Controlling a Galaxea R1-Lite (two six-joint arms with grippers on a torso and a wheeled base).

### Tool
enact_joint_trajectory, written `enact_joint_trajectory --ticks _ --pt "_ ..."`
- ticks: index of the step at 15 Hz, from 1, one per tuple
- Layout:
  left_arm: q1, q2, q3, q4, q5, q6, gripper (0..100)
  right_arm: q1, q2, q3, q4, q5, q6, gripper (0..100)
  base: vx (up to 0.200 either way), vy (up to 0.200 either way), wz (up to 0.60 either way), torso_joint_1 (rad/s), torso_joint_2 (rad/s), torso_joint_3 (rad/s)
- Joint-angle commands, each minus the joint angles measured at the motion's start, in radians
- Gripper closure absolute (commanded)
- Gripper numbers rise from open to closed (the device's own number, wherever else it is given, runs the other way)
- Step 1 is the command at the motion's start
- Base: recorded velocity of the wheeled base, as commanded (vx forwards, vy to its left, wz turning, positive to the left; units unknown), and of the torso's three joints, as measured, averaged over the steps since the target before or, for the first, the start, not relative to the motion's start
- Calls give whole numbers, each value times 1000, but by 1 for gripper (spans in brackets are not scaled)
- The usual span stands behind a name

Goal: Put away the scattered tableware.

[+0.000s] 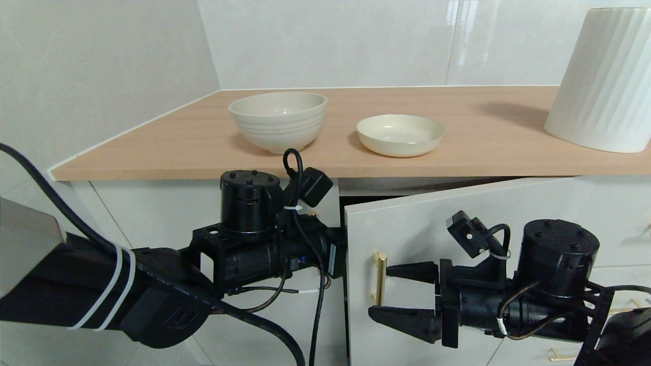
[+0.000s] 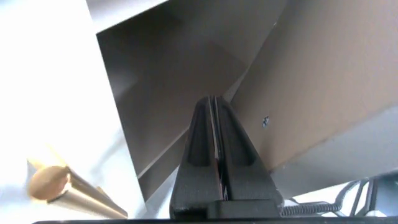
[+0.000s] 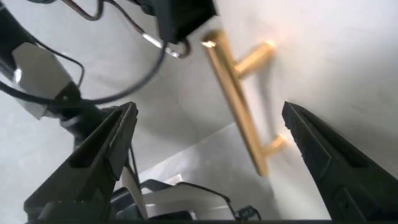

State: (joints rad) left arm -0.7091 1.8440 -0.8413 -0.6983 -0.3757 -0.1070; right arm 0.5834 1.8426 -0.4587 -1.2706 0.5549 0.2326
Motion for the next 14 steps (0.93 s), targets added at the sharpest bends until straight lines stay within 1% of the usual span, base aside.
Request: enact_joint_trajectory --ticks 1,4,6,9,12,14 --pt "-49 0 1 3 -14 0 100 -24 -14 22 4 -27 -13 0 0 0 0 0 0 0" --pt "-53 -2 1 3 -14 0 100 -39 -68 71 4 -27 -27 0 0 0 0 0 0 0" --pt "-55 -2 1 3 -14 0 100 -37 -163 161 5 -26 -25 0 0 0 0 0 0 0" --pt "-55 -6 1 3 -11 0 100 -36 -240 250 7 -32 -24 0 0 0 0 0 0 0" --pt "-55 -8 -1 3 -9 1 100 -36 -250 288 8 -70 -22 0 0 0 0 0 0 0" --pt "-56 -25 10 5 -9 0 100 -36 -255 292 8 -72 -21 0 0 0 0 0 0 0"
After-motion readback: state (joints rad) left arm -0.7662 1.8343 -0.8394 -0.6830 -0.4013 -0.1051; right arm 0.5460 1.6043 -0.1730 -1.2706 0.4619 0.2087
